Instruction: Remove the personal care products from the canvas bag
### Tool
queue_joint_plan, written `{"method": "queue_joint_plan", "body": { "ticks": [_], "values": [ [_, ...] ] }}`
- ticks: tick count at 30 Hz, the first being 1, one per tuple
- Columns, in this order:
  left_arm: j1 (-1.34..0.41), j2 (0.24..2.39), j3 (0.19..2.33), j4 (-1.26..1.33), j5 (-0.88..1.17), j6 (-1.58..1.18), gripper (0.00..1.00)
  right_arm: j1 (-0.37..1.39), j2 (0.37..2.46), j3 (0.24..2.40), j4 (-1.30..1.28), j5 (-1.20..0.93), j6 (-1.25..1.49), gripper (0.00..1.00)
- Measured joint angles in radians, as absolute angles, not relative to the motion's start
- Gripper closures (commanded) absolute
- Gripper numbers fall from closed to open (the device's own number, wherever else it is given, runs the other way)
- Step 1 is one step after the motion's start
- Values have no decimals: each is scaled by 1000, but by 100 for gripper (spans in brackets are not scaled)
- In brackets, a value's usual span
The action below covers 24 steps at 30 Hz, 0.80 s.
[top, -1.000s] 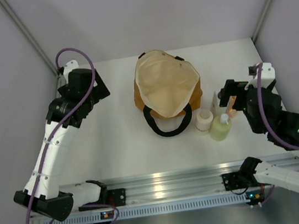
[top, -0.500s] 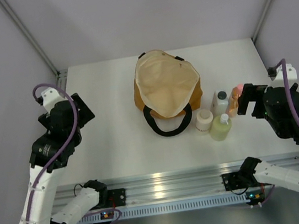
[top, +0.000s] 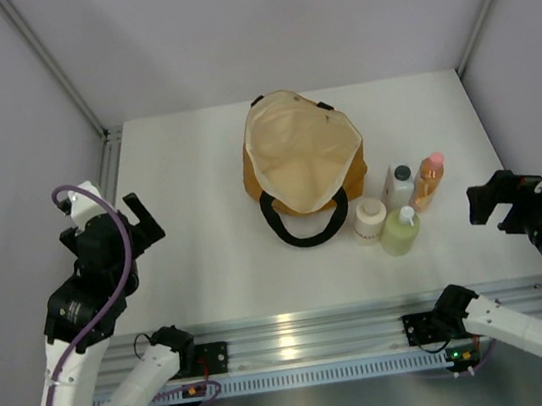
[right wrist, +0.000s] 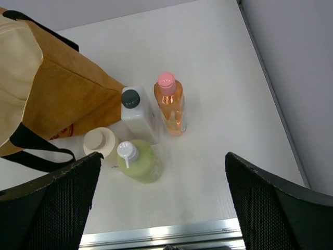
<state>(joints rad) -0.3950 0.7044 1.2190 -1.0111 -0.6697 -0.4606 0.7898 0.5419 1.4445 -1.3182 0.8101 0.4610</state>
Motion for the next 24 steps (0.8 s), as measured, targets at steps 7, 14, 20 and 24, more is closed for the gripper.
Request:
{"method": "queue_joint_plan", "body": {
  "ticks": [7,14,20,24],
  "values": [
    [-395,689,1198,-1011,-653,-425,2,790,536,1446,-1321,806,445,1],
    [-395,689,1188,-1010,-651,-399,2,790,544,1427,-1325,803,424,1],
    [-395,690,1177,-1002,-654,-390,2,790,584,1399,-1330,812,410,1],
    [-395,690,1174,-1001,-656,-390,2,790,602,1382,-1325,822,400,1]
  ]
}}
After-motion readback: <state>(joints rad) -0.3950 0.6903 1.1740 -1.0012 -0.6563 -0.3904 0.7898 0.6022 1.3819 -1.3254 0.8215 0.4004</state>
